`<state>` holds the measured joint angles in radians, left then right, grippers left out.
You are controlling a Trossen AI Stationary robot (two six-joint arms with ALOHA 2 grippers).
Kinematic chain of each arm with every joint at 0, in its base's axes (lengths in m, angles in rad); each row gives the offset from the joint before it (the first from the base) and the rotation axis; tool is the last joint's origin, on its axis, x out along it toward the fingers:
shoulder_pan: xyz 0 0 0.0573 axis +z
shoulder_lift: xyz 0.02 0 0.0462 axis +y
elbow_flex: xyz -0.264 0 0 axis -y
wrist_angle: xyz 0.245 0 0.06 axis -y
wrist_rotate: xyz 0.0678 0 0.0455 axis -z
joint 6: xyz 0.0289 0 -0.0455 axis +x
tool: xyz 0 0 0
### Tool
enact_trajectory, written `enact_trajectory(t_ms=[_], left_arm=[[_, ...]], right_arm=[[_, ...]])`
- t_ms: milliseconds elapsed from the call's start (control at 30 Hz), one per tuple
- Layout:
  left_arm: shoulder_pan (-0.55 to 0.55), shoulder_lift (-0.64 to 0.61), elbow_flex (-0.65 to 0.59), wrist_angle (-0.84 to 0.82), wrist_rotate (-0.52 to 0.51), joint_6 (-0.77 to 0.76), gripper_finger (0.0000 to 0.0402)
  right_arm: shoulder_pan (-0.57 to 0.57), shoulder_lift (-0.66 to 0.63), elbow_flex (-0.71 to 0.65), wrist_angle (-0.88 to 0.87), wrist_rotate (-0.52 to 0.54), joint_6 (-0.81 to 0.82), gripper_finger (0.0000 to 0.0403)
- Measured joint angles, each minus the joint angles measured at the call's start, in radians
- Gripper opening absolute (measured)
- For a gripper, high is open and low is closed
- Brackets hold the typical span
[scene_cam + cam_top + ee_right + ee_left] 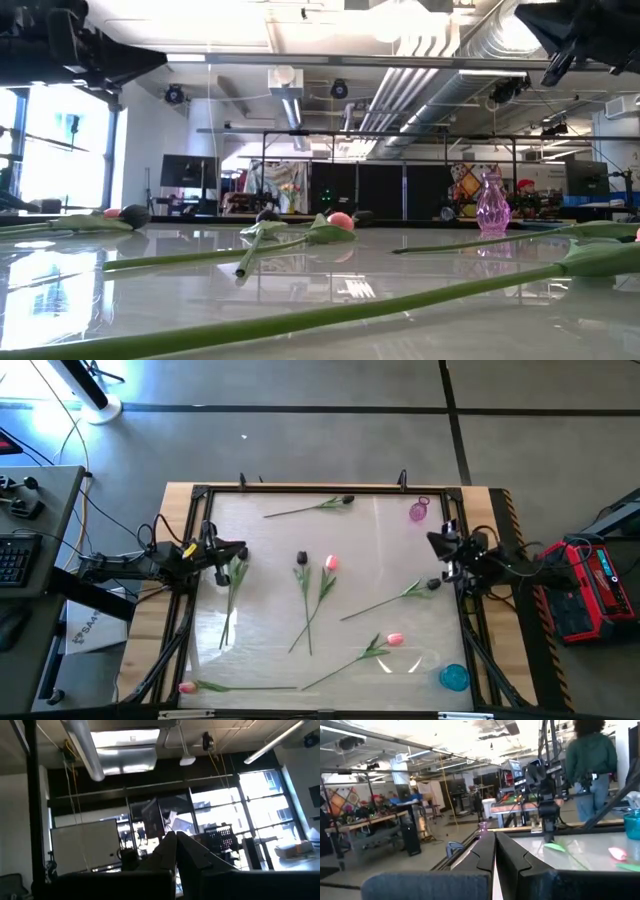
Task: Sort flowers into vase by color
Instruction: Put the middle right black flower into the purple vase
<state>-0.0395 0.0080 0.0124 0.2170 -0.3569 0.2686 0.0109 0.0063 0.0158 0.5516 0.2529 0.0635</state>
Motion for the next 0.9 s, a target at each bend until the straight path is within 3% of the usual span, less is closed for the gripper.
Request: enact_trajectory(t_ms=[100, 200, 333, 500, 767, 900], left_arm=[[0.003, 0.018, 0.000, 0.025, -0.052, -0.006, 0.0000], [0.027, 0.055, 0.000, 0.068, -0.073, 0.013, 0.0000], [0.078, 0.141, 0.000, 0.110, -0.016, 0.001, 0.0000], [0.171, 0.321, 0.001, 0.245, 0.049, -0.047, 0.0000], [0.319, 0.665, 0.160, 0.250, 0.167, -0.102, 0.0000], [0.377, 0.861, 0.289, 0.200, 0.241, -0.120, 0.0000]], right_arm=[[0.000, 0.001, 0.000, 0.013, 0.014, 0.034, 0.0000], [0.000, 0.011, 0.001, 0.018, 0.131, 0.179, 0.0000], [0.000, 0.076, 0.002, -0.050, 0.226, 0.405, 0.0000], [0.000, 0.271, 0.002, -0.008, 0.265, 0.581, 0.0000], [-0.034, 0.563, 0.002, 0.242, 0.426, 0.512, 0.0000], [-0.082, 0.637, 0.003, 0.258, 0.423, 0.543, 0.0000]])
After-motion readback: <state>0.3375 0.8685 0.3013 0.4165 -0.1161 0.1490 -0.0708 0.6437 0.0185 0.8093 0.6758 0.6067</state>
